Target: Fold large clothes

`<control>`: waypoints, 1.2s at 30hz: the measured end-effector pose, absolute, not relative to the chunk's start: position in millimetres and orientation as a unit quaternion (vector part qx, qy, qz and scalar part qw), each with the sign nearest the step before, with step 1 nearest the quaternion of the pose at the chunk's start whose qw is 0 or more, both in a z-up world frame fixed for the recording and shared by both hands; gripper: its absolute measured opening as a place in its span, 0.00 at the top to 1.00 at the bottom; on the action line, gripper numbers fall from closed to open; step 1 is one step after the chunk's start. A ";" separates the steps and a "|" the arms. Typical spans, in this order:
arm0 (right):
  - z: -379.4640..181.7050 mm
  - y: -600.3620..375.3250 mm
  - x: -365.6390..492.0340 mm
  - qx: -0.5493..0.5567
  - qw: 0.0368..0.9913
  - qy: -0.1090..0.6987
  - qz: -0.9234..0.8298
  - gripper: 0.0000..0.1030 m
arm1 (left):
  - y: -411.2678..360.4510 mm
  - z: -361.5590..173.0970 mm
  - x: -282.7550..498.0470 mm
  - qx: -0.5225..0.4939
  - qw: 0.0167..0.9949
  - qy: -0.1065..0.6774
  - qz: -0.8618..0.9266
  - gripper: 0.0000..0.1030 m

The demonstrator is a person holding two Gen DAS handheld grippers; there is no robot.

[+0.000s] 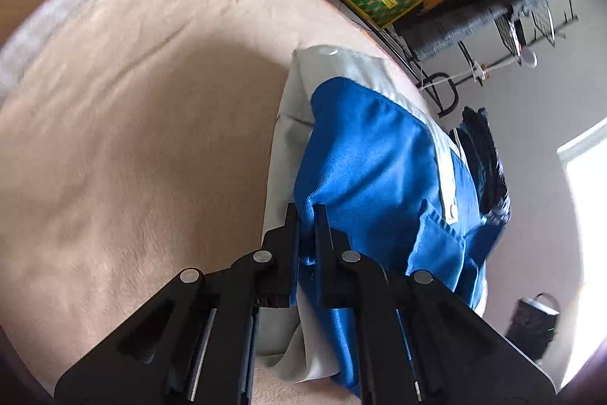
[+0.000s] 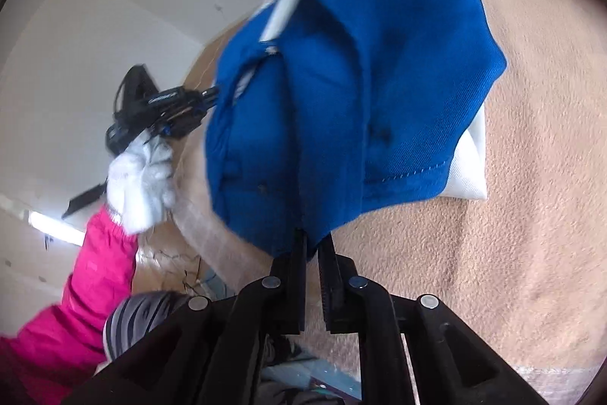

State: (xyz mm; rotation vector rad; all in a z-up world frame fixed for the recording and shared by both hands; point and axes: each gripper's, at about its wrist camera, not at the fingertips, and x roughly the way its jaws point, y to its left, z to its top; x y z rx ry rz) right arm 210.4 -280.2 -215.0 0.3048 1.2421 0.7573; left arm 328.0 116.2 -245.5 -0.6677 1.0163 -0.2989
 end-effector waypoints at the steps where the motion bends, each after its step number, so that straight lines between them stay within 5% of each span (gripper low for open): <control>1: -205.9 -284.2 206.2 0.126 0.743 0.555 0.352 0.76 | 117.5 -243.5 327.2 -0.310 0.811 0.475 -0.143 0.96; 3: -184.7 -301.2 199.4 0.116 0.762 0.526 0.361 0.53 | 117.7 -240.2 326.3 -0.306 0.813 0.474 -0.145 0.96; 6: -172.7 -335.0 210.5 0.148 0.795 0.492 0.324 0.38 | 116.1 -239.4 326.0 -0.305 0.812 0.476 -0.145 0.96; 9: -183.4 -353.9 237.2 0.189 0.811 0.488 0.262 0.40 | 120.7 -244.4 325.9 -0.333 0.800 0.477 -0.148 0.96; 11: -196.9 -354.1 253.2 0.200 0.810 0.494 0.244 0.59 | 123.5 -244.9 326.3 -0.345 0.794 0.477 -0.152 0.96; 13: -207.0 -347.1 263.8 0.213 0.798 0.504 0.254 0.95 | 126.3 -241.4 326.4 -0.357 0.788 0.476 -0.160 0.96; 15: -207.0 -342.6 263.0 0.223 0.792 0.503 0.262 0.98 | 133.3 -229.8 326.6 -0.371 0.784 0.464 -0.179 0.96; 23: -235.3 -338.4 245.8 0.228 0.782 0.522 0.254 1.00 | 129.7 -247.9 328.6 -0.324 0.795 0.488 -0.160 0.96; 31: -196.1 -339.1 249.9 0.160 0.791 0.523 0.274 0.99 | 128.4 -238.1 312.7 -0.319 0.801 0.473 -0.181 0.96; 36: -164.8 -326.6 243.1 0.073 0.805 0.522 0.272 0.76 | 124.7 -203.6 305.7 -0.224 0.839 0.472 -0.151 0.93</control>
